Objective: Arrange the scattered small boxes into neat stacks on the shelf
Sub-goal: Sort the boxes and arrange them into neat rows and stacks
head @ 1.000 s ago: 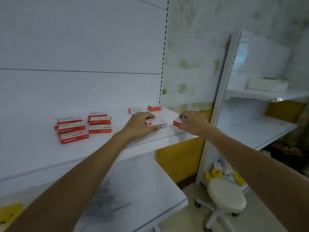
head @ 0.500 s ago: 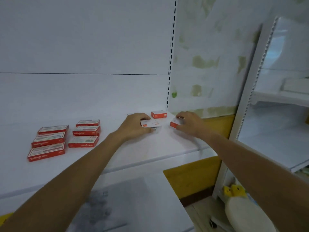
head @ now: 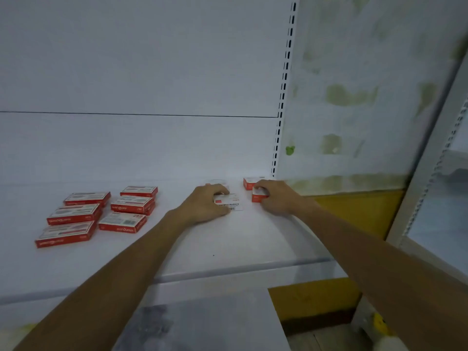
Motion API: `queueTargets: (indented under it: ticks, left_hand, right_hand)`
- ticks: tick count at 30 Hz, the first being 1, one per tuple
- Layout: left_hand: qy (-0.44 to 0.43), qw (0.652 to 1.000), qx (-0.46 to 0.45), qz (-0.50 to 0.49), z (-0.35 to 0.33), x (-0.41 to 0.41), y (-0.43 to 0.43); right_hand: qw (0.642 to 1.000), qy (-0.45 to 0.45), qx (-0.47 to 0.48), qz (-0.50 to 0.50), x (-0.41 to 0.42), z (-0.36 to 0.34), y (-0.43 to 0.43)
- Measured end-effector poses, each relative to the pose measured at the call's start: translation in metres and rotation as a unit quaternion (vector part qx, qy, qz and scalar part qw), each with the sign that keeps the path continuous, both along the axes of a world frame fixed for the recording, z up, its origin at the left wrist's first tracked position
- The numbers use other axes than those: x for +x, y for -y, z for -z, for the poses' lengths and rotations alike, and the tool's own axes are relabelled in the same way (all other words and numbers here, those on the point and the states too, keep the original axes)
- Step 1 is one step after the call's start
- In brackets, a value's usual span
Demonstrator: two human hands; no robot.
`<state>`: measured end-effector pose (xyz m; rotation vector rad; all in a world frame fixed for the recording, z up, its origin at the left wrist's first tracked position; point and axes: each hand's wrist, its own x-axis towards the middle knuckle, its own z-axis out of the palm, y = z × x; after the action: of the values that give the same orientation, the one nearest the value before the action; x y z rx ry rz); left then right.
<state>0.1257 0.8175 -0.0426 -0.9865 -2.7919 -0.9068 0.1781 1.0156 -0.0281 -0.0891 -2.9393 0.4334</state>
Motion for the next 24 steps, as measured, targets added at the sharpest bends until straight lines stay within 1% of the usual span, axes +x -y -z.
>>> queueTargets:
  ticks: [6, 10, 13, 16, 18, 21, 24]
  left_hand:
    - [-0.034, 0.998, 0.011, -0.058, -0.003, 0.024, 0.005]
    - [-0.056, 0.992, 0.025, -0.106, -0.007, 0.049, 0.037]
    - [-0.059, 0.988, 0.036, -0.139, -0.011, 0.072, 0.074]
    - [-0.082, 0.974, 0.062, -0.202, -0.018, 0.095, 0.117]
    - [-0.092, 0.961, 0.079, -0.249, -0.02, 0.108, 0.147]
    - [-0.084, 0.943, 0.072, -0.313, -0.018, 0.129, 0.198]
    - [-0.071, 0.93, 0.065, -0.355, -0.016, 0.147, 0.25]
  right_hand:
    - [0.997, -0.066, -0.02, -0.027, 0.009, -0.008, -0.002]
    - [0.991, -0.115, 0.0, -0.065, 0.013, -0.02, 0.021]
    - [0.983, -0.144, -0.008, -0.115, 0.012, -0.026, 0.064]
    - [0.97, -0.165, -0.019, -0.176, 0.011, -0.03, 0.119]
    - [0.962, -0.162, -0.033, -0.219, 0.011, -0.03, 0.159]
    - [0.947, -0.146, -0.039, -0.283, 0.015, -0.027, 0.218]
    - [0.932, -0.131, -0.033, -0.337, 0.016, -0.026, 0.275]
